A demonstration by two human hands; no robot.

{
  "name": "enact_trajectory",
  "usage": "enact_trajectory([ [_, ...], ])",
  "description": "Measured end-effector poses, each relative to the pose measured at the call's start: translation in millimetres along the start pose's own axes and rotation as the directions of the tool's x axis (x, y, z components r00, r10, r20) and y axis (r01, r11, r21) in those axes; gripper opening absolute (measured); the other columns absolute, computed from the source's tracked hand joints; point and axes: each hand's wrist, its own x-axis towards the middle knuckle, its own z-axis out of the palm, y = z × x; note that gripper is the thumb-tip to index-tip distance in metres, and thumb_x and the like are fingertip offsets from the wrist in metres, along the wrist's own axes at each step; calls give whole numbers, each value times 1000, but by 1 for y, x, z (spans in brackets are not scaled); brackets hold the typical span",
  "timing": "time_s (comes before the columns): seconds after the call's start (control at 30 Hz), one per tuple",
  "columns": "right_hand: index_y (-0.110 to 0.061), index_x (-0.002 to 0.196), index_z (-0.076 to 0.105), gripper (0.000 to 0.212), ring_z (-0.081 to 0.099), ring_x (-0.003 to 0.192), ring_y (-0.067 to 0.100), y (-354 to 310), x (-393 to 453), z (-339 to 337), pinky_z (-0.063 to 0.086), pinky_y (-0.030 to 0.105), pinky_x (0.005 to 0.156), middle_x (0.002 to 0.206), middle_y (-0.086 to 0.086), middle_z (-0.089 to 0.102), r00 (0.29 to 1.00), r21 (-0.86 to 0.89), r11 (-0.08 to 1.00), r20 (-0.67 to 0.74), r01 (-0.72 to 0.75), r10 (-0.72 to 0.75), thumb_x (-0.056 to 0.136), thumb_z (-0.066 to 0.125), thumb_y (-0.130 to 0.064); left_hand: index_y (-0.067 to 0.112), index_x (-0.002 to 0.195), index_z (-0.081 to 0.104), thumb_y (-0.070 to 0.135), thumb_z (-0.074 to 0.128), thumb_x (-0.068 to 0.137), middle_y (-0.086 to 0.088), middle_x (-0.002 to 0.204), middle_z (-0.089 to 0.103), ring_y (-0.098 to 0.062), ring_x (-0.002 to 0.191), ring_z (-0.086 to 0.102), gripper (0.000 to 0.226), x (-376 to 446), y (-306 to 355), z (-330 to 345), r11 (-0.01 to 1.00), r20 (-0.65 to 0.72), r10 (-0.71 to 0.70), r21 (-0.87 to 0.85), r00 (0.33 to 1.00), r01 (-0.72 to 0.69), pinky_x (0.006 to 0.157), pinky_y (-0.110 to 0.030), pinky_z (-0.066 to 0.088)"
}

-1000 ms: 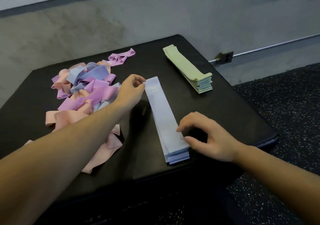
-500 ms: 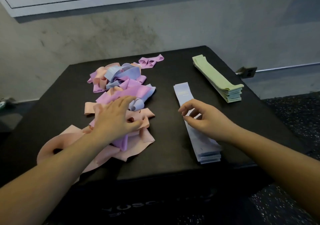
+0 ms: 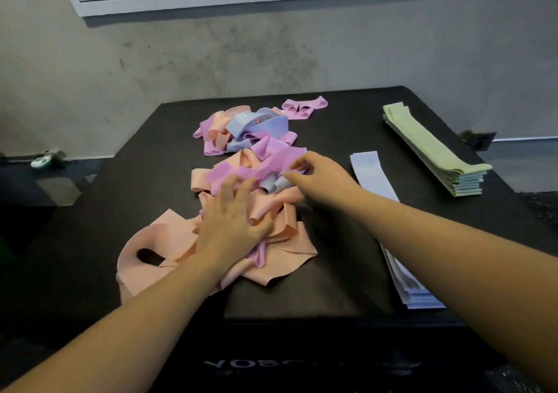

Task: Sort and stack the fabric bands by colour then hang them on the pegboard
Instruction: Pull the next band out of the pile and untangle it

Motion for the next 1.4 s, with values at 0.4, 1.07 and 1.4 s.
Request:
enact_trajectory([
  [0.4,-17,89,73,28,64,85,21,-1,20,24,54,34,79,88,3,70,990,-331,943,125,-17,62,91,65,-44,32,135,54,65,41,87,9,127,62,-21,119,43,60,7,-8,13,984,-82,0,177,997,14,99,-41,28],
  [1.07,-18,93,44,32,67,94,28,6,-57,-49,58,51,73,102,18,56,945,600,796,-210,-77,250,83,73,-9,43,154,30,58,41,98,4,132,60,-22,118,53,59,3,-2,-1,999,10,49,-22,999,-49,100,-40,39],
  [1.4,-12,95,49,30,73,95,16,-32,-116,-84,57,47,81,90,4,74,999,666,746,-29,-9,38,75,71,-7,40,138,52,80,24,82,5,159,30,-18,151,19,74,29,29,-39,984,186,-4,-173,983,37,124,-48,9],
])
